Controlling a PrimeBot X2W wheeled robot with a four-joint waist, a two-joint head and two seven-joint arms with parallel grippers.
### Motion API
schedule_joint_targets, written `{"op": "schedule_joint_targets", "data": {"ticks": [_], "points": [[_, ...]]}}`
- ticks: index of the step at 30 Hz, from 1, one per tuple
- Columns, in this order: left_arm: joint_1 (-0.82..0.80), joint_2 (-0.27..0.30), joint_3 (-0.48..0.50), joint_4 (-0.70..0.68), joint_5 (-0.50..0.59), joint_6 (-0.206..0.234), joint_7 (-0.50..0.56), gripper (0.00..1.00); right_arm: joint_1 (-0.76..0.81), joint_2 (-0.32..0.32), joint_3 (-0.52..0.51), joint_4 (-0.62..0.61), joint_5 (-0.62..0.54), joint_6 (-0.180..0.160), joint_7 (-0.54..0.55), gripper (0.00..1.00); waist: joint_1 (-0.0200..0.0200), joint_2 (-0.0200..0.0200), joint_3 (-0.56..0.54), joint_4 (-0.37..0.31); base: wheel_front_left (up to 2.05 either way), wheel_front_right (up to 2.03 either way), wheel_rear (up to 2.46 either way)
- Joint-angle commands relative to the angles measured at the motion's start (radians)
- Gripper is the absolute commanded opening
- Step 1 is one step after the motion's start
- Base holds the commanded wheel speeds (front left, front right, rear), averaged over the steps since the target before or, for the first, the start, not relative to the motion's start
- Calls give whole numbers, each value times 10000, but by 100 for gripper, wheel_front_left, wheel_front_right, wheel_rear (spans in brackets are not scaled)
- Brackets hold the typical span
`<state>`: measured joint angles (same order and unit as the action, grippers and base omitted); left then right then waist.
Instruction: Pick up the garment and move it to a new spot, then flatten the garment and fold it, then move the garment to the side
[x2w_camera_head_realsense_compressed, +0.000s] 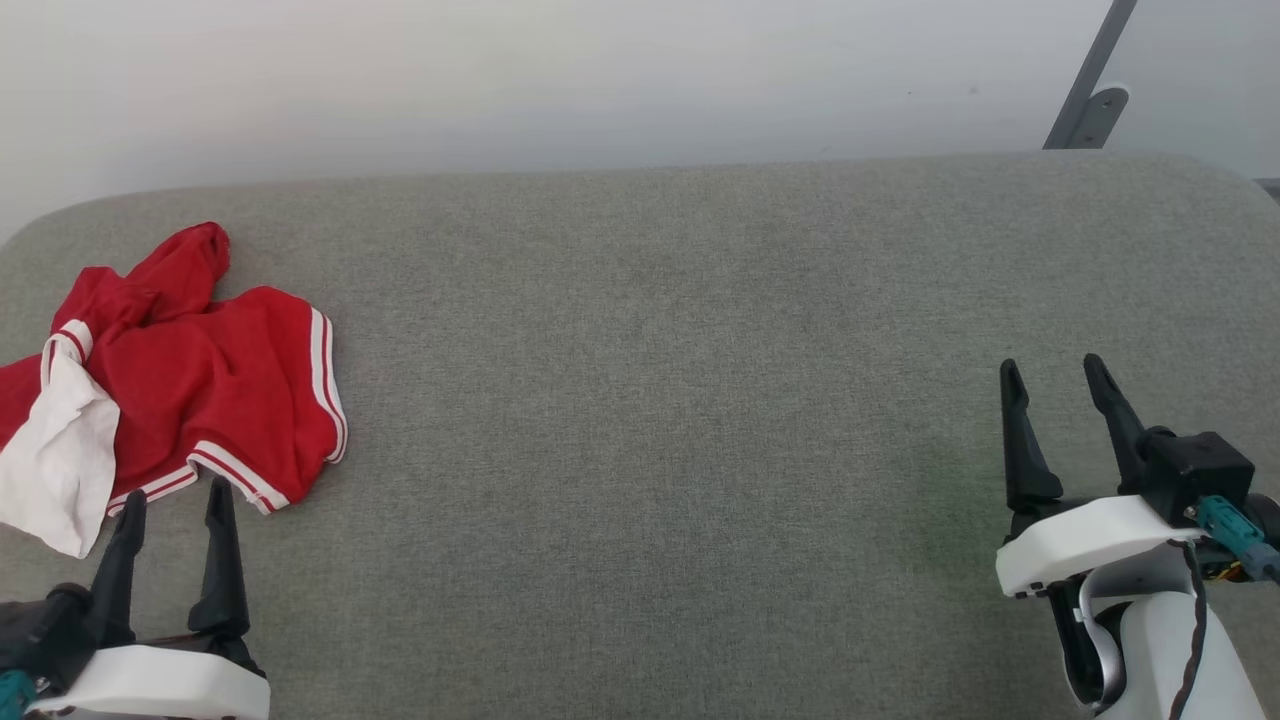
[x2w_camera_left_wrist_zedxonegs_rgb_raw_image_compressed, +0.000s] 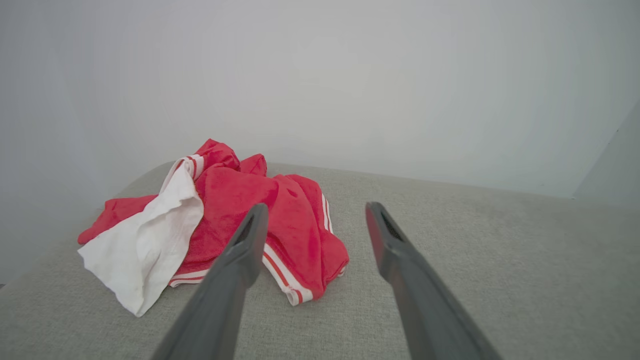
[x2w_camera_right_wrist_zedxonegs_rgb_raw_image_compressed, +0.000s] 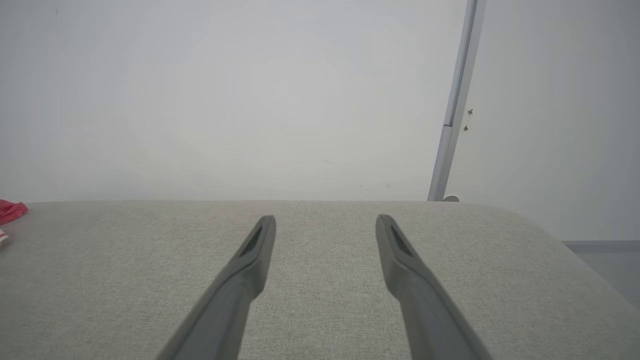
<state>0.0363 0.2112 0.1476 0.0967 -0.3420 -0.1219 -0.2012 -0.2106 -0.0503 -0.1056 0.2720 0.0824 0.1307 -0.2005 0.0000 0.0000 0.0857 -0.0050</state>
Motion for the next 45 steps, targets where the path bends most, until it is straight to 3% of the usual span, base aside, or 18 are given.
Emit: {"op": "schedule_joint_targets", "data": {"ticks": [1,21,29,37,45], "points": [[-155,54,83,-76,214,-29,-101,100,-105,-6,-48,-73,-22,0,-115,100,0,0,27,-13,0,0,0],[-45,559,-152,48,1043,-94,-485,100,156,-7,-194,-295,-942,-1,-494,100,0,0,261,-212,0,0,0],[-126,513,-246,184,1209,-81,-621,100,201,-7,-420,-384,-1060,-1,-627,100,0,0,234,2,0,0,0],[-151,157,-128,415,913,-77,-654,100,245,-4,-389,-204,-713,-1,-664,100,0,0,88,976,0,0,0],[115,-419,157,787,995,-78,-652,100,-47,-4,422,235,-618,-1,-664,100,0,0,10,2810,0,0,0]]}}
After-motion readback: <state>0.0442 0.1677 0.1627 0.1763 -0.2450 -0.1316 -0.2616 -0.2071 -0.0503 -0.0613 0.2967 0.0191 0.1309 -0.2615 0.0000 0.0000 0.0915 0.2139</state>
